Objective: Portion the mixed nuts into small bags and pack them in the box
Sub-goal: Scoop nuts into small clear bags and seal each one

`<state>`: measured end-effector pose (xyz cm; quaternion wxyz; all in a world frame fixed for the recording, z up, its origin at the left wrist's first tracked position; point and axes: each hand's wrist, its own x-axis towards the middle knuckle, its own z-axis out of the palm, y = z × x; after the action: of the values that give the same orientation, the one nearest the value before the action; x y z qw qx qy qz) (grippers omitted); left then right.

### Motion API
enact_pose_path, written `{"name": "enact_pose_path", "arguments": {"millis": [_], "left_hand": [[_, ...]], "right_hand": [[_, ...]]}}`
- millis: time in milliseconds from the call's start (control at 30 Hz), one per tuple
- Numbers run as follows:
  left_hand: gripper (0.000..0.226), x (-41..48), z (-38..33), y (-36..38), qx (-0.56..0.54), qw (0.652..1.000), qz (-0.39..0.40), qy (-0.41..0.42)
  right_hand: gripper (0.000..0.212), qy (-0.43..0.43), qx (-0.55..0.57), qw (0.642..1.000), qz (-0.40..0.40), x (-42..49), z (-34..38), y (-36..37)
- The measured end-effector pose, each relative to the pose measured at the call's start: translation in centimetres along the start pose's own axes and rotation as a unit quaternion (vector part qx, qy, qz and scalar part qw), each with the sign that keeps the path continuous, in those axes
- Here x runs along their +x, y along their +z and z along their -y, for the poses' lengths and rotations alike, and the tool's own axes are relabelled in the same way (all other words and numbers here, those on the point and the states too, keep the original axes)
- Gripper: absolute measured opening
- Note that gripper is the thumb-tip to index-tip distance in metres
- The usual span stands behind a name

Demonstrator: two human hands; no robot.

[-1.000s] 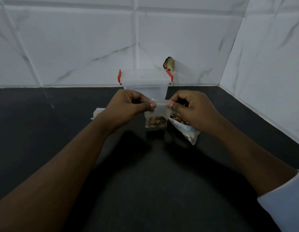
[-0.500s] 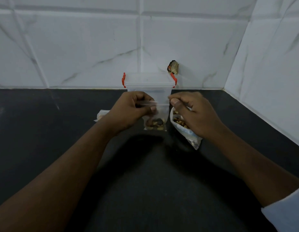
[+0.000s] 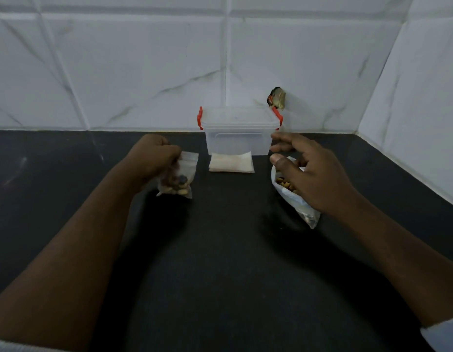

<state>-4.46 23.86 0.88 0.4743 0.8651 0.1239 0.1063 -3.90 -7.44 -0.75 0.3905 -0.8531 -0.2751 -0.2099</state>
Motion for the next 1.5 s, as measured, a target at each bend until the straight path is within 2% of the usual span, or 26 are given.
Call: {"name": "enact_pose_path", "arguments": {"millis": [167, 333, 400, 467, 567, 667, 800, 933, 1167, 1233, 1300, 1333, 1400, 1433, 1500], "left_hand": [[0.018, 0.3, 0.6, 0.0, 0.075, 0.995, -0.061, 0.002], [0.014, 0.1, 0.2, 0.4, 0.149, 0.988, -0.046, -0.010], [0.022, -0.1, -0.3, 0.8, 0.231, 0.971, -0.057, -0.005], [0.032, -0.5, -0.7, 1.8, 0.326, 0.938, -0.099, 0.059], [0.027, -1.2, -1.2, 4.2, 0.371, 0.882, -0.160, 0.241], [0.023, -0.8, -1.5, 6.9, 0.390, 0.856, -0.112, 0.321], [0.039, -0.5, -1.6, 9.3, 0.454, 0.838, -0.040, 0.300], [0.055, -0.2, -1.1, 9.8, 0.481, 0.833, -0.028, 0.271], [0.049, -0.5, -1.3, 9.1, 0.416, 0.864, -0.045, 0.281], [0.045, -0.9, -1.7, 8.5, 0.355, 0.874, -0.085, 0.320], [0.041, -1.8, -2.4, 8.3, 0.264, 0.879, -0.125, 0.376], [0.040, -2.4, -2.7, 8.3, 0.211, 0.888, -0.120, 0.390], [0.042, -3.5, -3.5, 8.5, 0.093, 0.913, -0.063, 0.393], [0.043, -3.9, -3.7, 8.7, 0.042, 0.921, -0.031, 0.386], [0.045, -4.4, -4.0, 9.0, -0.033, 0.935, 0.017, 0.352]], "right_hand": [[0.036, 0.007, -0.007, 1.000, 0.004, 0.0, -0.3, 0.0], [0.034, 0.011, -0.010, 1.000, -0.001, 0.0, -0.2, -0.2], [0.033, 0.009, -0.013, 1.000, -0.002, 0.0, -0.3, -0.1], [0.031, 0.006, -0.017, 1.000, -0.005, 0.1, -0.3, -0.1], [0.028, 0.007, -0.021, 1.000, -0.006, 0.1, -0.3, -0.2], [0.026, 0.005, -0.032, 0.999, -0.004, 0.1, -0.3, -0.3], [0.023, -0.013, -0.048, 0.999, 0.005, 0.2, -0.1, -0.1], [0.020, -0.019, -0.043, 0.999, 0.001, 0.2, 0.0, 0.0], [0.021, -0.006, -0.029, 1.000, 0.003, 0.1, -0.2, 0.1], [0.029, 0.005, -0.037, 0.999, -0.002, 0.1, -0.3, 0.0], [0.048, 0.023, -0.046, 0.999, 0.004, 0.1, -0.2, -0.2], [0.059, 0.032, -0.039, 0.999, 0.016, 0.1, -0.2, -0.3], [0.073, 0.054, 0.017, 0.997, 0.052, 0.1, -0.1, -0.2], [0.071, 0.062, 0.059, 0.994, 0.061, 0.1, -0.1, -0.2], [0.047, 0.073, 0.139, 0.986, 0.058, 0.3, -0.3, -0.3]]}}
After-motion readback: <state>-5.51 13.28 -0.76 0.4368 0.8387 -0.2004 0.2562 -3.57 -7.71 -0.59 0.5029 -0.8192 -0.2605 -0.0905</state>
